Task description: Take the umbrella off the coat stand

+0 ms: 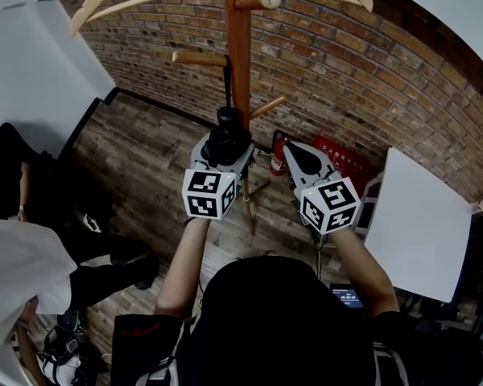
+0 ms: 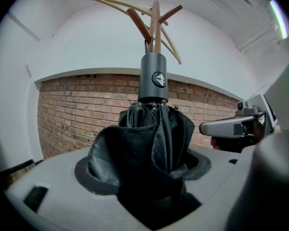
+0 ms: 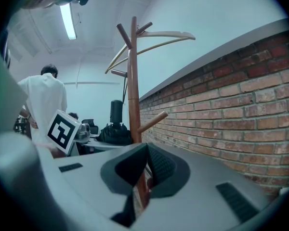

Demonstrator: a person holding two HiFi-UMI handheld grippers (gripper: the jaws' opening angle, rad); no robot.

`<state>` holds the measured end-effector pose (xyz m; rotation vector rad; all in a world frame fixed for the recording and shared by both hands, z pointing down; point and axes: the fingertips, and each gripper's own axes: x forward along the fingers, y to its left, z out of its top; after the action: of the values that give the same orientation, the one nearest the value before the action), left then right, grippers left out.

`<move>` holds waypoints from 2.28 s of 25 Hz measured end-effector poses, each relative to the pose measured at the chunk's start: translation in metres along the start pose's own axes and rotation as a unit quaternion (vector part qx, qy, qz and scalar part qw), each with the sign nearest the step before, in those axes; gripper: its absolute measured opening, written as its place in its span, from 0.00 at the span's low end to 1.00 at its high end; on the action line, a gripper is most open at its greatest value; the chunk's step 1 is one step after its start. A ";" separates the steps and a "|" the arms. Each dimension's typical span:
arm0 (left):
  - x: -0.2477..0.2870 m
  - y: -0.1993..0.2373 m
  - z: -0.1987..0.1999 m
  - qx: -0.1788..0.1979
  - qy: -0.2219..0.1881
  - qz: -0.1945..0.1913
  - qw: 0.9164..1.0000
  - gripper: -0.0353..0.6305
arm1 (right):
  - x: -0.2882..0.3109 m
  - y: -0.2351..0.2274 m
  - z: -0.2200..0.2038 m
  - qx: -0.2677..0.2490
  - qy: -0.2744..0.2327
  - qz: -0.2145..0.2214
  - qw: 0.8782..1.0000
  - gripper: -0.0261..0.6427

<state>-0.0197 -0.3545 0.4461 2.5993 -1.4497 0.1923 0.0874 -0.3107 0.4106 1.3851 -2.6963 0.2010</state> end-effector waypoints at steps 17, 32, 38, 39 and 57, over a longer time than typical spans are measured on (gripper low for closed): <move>-0.001 0.002 0.001 0.006 0.008 0.003 1.000 0.50 | 0.007 0.001 -0.005 0.005 0.006 0.005 1.000 0.08; -0.003 0.002 0.000 0.013 0.018 -0.002 1.000 0.47 | 0.013 0.000 -0.007 0.008 0.009 0.003 1.000 0.08; -0.005 0.002 0.002 0.021 0.025 -0.006 0.999 0.47 | 0.015 0.003 -0.004 0.007 0.007 0.005 1.000 0.08; -0.006 0.002 0.003 0.025 0.026 -0.005 0.999 0.47 | 0.016 0.004 -0.004 0.007 0.006 0.006 1.000 0.08; -0.029 0.015 0.031 0.034 0.001 0.014 0.999 0.47 | 0.026 0.022 0.011 -0.001 -0.010 0.025 1.000 0.08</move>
<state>-0.0460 -0.3444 0.4114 2.6329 -1.5059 0.2517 0.0539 -0.3204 0.4022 1.3276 -2.7491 0.1894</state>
